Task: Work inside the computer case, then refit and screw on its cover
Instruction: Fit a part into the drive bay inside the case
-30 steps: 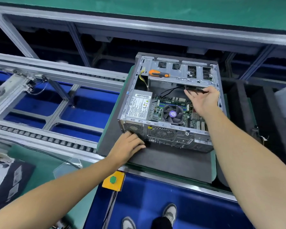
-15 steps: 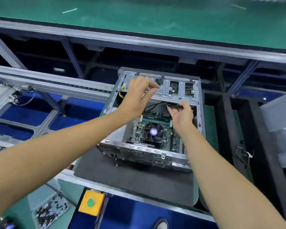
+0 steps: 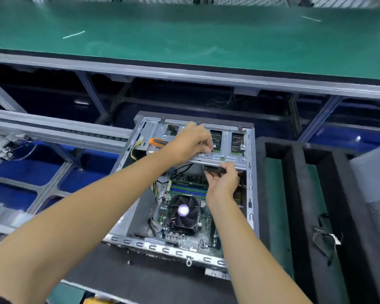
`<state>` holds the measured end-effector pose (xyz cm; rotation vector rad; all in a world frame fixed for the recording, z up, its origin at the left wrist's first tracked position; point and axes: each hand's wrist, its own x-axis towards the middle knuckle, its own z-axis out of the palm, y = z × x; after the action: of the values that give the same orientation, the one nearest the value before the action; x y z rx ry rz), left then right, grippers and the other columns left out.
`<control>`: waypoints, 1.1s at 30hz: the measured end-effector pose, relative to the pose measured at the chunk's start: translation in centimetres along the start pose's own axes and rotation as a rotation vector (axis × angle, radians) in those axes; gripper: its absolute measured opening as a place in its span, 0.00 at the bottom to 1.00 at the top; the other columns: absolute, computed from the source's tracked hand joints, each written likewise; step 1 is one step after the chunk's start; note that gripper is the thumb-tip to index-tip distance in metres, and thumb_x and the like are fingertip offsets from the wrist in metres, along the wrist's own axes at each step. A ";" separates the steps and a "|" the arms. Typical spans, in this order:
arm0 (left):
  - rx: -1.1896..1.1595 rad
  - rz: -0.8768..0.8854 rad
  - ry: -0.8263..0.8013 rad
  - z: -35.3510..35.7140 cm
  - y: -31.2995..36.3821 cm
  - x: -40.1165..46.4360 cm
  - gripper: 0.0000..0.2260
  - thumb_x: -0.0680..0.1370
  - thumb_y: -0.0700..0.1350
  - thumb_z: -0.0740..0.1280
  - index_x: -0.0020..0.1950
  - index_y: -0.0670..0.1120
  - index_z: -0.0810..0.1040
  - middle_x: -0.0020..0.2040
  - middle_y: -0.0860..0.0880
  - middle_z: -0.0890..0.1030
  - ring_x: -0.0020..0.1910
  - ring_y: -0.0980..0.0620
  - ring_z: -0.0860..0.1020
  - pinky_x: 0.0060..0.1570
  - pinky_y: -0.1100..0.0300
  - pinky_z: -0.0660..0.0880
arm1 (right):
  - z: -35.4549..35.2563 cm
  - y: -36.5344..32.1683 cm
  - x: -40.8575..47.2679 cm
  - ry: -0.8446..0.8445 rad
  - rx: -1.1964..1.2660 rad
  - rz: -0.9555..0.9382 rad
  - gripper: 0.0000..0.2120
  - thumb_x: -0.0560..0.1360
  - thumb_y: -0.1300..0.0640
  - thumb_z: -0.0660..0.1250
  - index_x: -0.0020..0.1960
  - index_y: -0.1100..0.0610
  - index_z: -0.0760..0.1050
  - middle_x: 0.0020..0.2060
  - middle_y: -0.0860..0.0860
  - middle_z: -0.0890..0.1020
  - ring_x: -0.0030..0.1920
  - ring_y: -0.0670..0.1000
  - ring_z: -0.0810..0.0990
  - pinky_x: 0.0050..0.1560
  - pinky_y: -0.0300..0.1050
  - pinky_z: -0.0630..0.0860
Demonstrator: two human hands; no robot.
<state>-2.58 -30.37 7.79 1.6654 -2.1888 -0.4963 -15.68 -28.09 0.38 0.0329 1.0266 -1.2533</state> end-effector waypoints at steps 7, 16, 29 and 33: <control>0.017 0.008 -0.119 -1.0 0.0 0.1 0.03 0.76 0.41 0.75 0.47 0.42 0.85 0.49 0.48 0.80 0.51 0.51 0.79 0.57 0.49 0.75 | 0.2 -0.1 -0.4 0.015 0.010 0.005 0.09 0.73 0.68 0.66 0.50 0.60 0.70 0.42 0.58 0.78 0.42 0.56 0.81 0.37 0.49 0.82; 0.200 -0.019 -0.215 -2.0 1.4 0.3 0.07 0.79 0.43 0.72 0.56 0.45 0.86 0.54 0.47 0.82 0.55 0.49 0.80 0.58 0.52 0.75 | 0.1 -0.2 -0.5 0.026 0.010 0.016 0.11 0.72 0.68 0.67 0.50 0.59 0.69 0.45 0.58 0.77 0.43 0.56 0.80 0.38 0.49 0.82; 0.066 -0.117 -0.140 -1.4 0.9 0.5 0.05 0.75 0.43 0.77 0.51 0.47 0.88 0.47 0.53 0.84 0.45 0.56 0.80 0.47 0.71 0.73 | 0.1 -0.2 -0.8 0.001 0.002 0.026 0.13 0.72 0.67 0.67 0.53 0.60 0.69 0.46 0.59 0.78 0.45 0.57 0.80 0.41 0.49 0.82; 0.069 -0.097 -0.157 -1.4 0.6 0.5 0.08 0.75 0.41 0.77 0.53 0.49 0.88 0.43 0.60 0.80 0.41 0.65 0.78 0.43 0.79 0.69 | 0.2 -0.2 -0.8 -0.019 0.018 0.028 0.15 0.72 0.67 0.67 0.58 0.59 0.70 0.47 0.59 0.77 0.45 0.57 0.80 0.43 0.51 0.83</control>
<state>-2.59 -30.80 9.31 1.8322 -2.2662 -0.6022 -15.70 -27.70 1.09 0.0492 0.9952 -1.2350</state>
